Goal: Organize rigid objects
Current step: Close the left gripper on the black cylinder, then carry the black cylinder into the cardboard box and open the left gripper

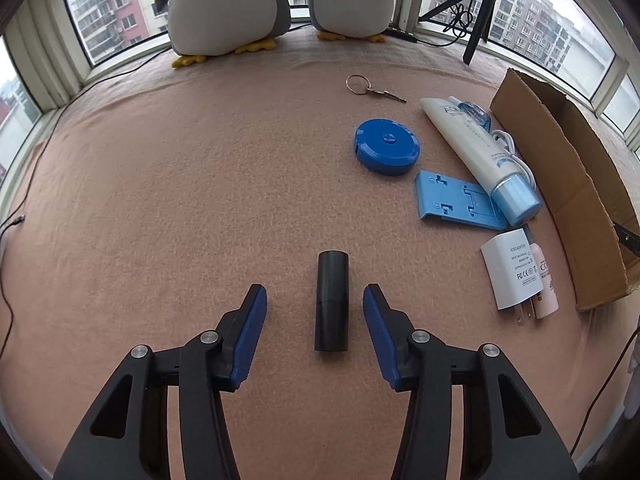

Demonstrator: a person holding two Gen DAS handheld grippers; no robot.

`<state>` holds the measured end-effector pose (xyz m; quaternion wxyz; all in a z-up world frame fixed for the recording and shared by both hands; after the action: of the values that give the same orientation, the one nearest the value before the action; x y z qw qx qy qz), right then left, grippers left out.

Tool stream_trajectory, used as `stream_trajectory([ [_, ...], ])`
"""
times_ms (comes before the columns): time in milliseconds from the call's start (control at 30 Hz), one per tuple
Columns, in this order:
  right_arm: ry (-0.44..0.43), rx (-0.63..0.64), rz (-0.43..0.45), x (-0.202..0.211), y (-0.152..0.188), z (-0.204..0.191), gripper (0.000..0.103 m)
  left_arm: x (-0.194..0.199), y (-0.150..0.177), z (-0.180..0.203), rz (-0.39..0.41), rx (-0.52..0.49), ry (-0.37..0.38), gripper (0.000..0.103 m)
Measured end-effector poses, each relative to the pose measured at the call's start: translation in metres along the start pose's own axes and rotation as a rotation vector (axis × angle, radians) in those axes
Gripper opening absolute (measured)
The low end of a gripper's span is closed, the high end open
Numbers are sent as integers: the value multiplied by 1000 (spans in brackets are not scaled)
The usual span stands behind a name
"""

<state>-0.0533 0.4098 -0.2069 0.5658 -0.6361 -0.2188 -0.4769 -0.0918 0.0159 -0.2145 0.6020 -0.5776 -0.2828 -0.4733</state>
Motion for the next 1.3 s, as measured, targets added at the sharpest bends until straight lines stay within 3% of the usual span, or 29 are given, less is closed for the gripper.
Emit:
stream_trajectory([
  [200,-6,-1,-4,-3,0,0,64,-2,0,2,-3,-17,8,31],
  [333,-9,-4,-14,-6,2,0,57,-3,-2,1,4,-9,26,15],
  [633,-38,-20,-14,-9,4,-2,42,-2,-3,-1,18,15,53,15],
  [1100,-37,-21,-3,-9,3,-6,42,5,-2,-2,39,42,80,15],
  [1300,-35,-20,2,-8,4,-6,42,25,-14,18,87,1,116,15],
])
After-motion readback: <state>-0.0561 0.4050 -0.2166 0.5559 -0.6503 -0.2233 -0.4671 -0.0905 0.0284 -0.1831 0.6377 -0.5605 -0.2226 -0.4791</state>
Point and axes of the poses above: each gripper's, at about its wrist camera, not at the fingertips, and x roughly against the way its jaws point, z to its right, y to its underside, the point moved 6 cm from there along -x, roughly the way its jaws point, and after that the axes turned 10 degrees about y, right-handed, at the moved point
